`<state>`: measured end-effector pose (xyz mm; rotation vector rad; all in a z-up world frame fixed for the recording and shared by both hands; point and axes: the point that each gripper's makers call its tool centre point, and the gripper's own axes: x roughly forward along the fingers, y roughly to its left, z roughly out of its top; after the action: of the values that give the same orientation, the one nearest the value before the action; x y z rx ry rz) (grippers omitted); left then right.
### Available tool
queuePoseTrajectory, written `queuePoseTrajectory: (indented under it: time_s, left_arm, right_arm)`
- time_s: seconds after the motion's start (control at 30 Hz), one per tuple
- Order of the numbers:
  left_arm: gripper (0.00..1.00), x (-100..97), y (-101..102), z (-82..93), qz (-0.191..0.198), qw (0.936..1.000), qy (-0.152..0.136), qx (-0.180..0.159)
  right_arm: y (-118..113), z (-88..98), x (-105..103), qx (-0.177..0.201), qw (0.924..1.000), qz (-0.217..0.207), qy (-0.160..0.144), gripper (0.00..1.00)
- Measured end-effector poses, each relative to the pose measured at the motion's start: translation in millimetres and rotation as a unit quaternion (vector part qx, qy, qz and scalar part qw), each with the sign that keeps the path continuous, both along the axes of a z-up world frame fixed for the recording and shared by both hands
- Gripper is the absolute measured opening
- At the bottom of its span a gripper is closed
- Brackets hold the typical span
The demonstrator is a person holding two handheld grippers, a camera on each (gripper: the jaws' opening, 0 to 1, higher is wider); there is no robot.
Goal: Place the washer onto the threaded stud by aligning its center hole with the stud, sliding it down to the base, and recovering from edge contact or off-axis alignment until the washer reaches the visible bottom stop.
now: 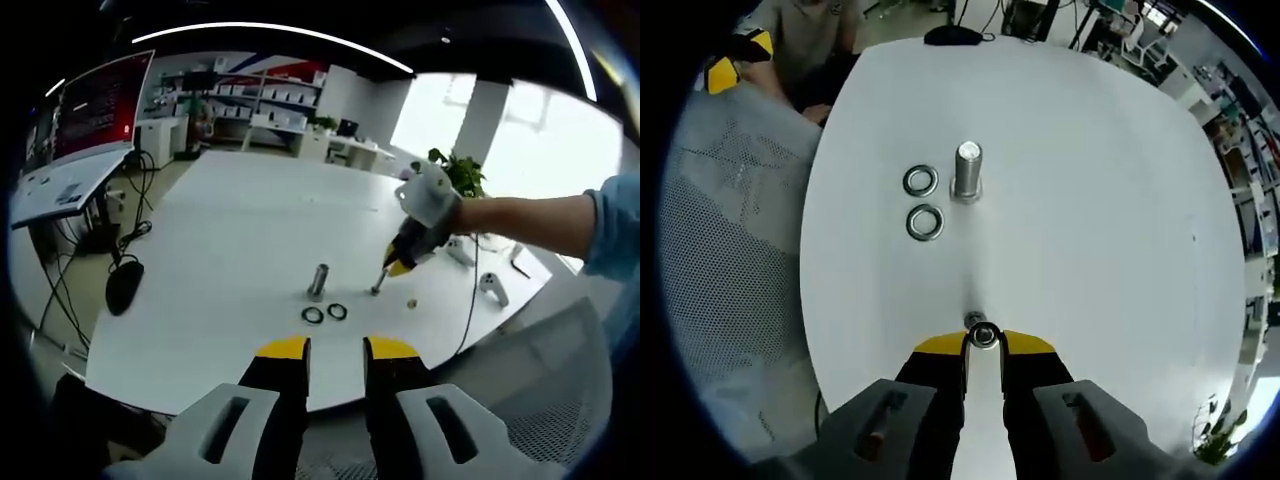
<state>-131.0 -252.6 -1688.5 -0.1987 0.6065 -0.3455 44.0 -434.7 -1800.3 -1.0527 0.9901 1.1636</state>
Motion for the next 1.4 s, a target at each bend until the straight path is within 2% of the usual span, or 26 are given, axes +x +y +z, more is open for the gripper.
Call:
queuePoseTrajectory:
  time_s: [0.73,0.83,0.9,1.3,1.4]
  left_arm:
    - [0.18,0.2,1,-1.1,0.003,1.0,0.002,0.0]
    - [0.18,0.2,1,-1.3,0.003,1.0,0.003,0.0]
    - [0.18,0.2,1,-1.5,0.003,1.0,0.003,0.0]
    - [0.18,0.4,2,-1.7,0.004,1.0,0.004,0.001]
    - [0.18,0.3,2,-2.0,0.004,1.0,0.005,0.002]
  right_arm:
    - [-2,-39.9,-6,-0.022,0.9995,-0.003,0.022,0.14]
    - [-4,-43.6,-11,-0.027,0.9991,-0.001,0.031,0.14]
    - [-6,-47.8,-20,-0.034,0.9982,0.006,0.05,0.14]
    - [-6,-48.2,-26,-0.028,0.9985,0.018,0.043,0.14]
    - [-7,-47.7,-23,-0.02,0.9991,0.013,0.034,0.18]
